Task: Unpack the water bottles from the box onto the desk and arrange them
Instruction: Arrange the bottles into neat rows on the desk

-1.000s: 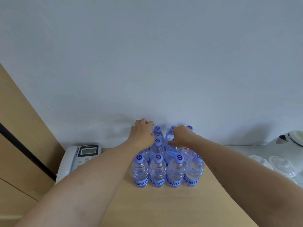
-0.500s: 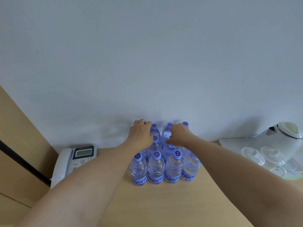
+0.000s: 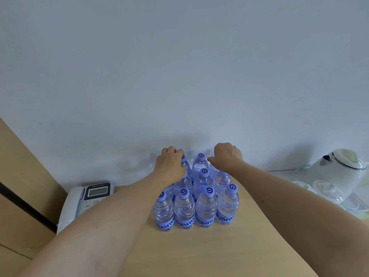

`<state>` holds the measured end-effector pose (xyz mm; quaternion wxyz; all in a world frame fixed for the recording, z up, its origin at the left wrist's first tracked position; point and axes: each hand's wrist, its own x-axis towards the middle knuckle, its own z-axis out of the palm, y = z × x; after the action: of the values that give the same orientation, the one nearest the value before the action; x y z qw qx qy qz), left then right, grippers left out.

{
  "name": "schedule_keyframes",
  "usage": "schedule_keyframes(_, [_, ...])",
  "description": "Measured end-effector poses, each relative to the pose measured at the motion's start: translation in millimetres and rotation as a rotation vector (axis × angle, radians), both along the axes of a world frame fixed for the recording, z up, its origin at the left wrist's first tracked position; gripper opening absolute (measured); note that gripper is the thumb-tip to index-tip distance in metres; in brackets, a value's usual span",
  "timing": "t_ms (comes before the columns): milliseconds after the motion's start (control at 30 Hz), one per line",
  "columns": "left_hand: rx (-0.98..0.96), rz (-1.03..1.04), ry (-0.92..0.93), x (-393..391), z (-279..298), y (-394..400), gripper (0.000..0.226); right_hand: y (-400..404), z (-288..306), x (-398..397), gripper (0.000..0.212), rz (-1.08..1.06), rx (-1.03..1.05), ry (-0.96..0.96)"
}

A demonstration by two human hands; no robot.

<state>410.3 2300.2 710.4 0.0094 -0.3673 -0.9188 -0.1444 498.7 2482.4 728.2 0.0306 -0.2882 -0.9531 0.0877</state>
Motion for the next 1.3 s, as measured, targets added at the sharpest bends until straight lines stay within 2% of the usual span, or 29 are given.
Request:
schedule_keyframes(133, [0.000, -0.006, -0.007, 4, 3, 11, 0.034, 11, -10, 10, 0.026, 0.001, -0.036, -0.083])
schedule_keyframes(300, [-0.007, -0.036, -0.024, 10, 7, 28, 0.043, 19, -16, 12, 0.033, 0.071, -0.147, -0.127])
schedule_keyframes(400, [0.000, -0.046, -0.019, 13, 8, 36, 0.043, 19, -11, 10, 0.037, 0.103, -0.141, -0.199])
schedule_keyframes(600, [-0.027, -0.027, -0.019, 13, 5, 41, 0.044, 21, -4, 11, 0.018, 0.162, -0.154, -0.300])
schedule_keyframes(767, [-0.030, 0.008, -0.034, 12, 2, 39, 0.044, 27, -2, 12, 0.024, 0.224, -0.134, -0.364])
schedule_keyframes(867, [-0.039, 0.003, -0.031, 14, 0, 40, 0.044, 30, -3, 14, 0.027, 0.191, -0.189, -0.328])
schedule_keyframes(933, [-0.046, 0.002, -0.029, 15, -2, 41, 0.045, 30, -5, 17, 0.039, 0.161, -0.183, -0.303])
schedule_keyframes(1300, [-0.030, 0.005, -0.022, 18, 0, 41, 0.046, 24, -6, 20, 0.044, 0.200, -0.139, -0.244])
